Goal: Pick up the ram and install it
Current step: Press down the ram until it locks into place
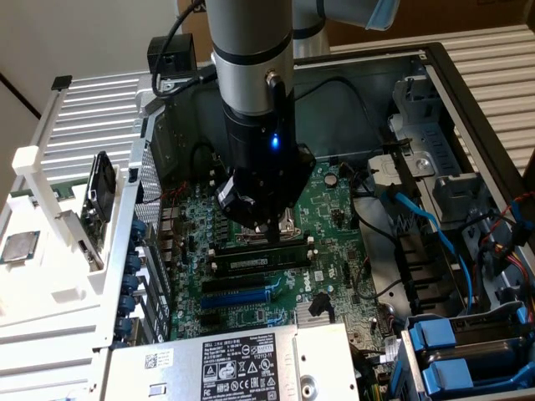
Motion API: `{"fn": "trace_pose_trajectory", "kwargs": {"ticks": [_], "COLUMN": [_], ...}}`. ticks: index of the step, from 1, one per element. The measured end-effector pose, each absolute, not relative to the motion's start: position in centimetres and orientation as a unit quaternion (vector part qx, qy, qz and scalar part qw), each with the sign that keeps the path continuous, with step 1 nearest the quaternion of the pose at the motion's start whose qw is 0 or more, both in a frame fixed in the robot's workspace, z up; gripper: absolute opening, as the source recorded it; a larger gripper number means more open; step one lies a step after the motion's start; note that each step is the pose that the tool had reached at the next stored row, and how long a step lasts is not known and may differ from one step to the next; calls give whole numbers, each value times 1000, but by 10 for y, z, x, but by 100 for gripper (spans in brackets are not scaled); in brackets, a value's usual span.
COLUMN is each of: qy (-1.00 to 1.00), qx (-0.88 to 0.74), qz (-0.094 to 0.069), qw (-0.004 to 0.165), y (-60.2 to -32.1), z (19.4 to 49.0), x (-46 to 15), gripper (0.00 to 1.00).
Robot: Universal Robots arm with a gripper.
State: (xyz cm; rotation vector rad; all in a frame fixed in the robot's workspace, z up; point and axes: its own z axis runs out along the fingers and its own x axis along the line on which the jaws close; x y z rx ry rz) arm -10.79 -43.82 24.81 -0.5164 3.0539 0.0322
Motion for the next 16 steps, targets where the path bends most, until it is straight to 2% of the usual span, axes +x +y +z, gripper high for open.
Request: {"fn": "trace_pose_trajectory", "kwargs": {"ticks": [16], "qy": [1000], "qx": [-4], "qz": [7], "qw": [23], "y": [-438], "z": [248], "x": [-108], "gripper": [11]}}
